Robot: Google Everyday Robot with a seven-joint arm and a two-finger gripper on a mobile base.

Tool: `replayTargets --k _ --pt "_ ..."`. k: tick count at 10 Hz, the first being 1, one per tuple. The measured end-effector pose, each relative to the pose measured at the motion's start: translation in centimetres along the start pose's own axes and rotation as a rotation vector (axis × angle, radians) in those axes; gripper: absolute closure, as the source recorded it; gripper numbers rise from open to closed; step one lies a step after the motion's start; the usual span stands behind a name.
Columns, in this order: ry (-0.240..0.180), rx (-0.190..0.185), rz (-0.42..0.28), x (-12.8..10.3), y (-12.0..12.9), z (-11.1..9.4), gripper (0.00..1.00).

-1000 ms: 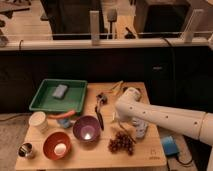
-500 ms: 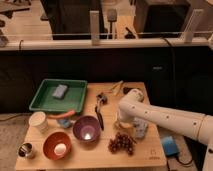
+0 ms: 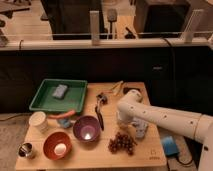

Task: Place fork in table surface

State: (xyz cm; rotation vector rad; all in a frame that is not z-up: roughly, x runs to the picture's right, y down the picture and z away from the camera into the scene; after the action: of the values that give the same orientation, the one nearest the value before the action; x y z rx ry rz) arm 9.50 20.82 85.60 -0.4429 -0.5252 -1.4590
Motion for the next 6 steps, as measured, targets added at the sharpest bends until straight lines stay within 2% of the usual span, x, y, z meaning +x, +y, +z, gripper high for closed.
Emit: replayTargets --k 2,6 --pt "0.005 -0.035 -0.006 -0.18 0.04 0.24 0.54" --pt "0.001 -0.036 -0.005 -0.32 0.03 0.07 0.56"
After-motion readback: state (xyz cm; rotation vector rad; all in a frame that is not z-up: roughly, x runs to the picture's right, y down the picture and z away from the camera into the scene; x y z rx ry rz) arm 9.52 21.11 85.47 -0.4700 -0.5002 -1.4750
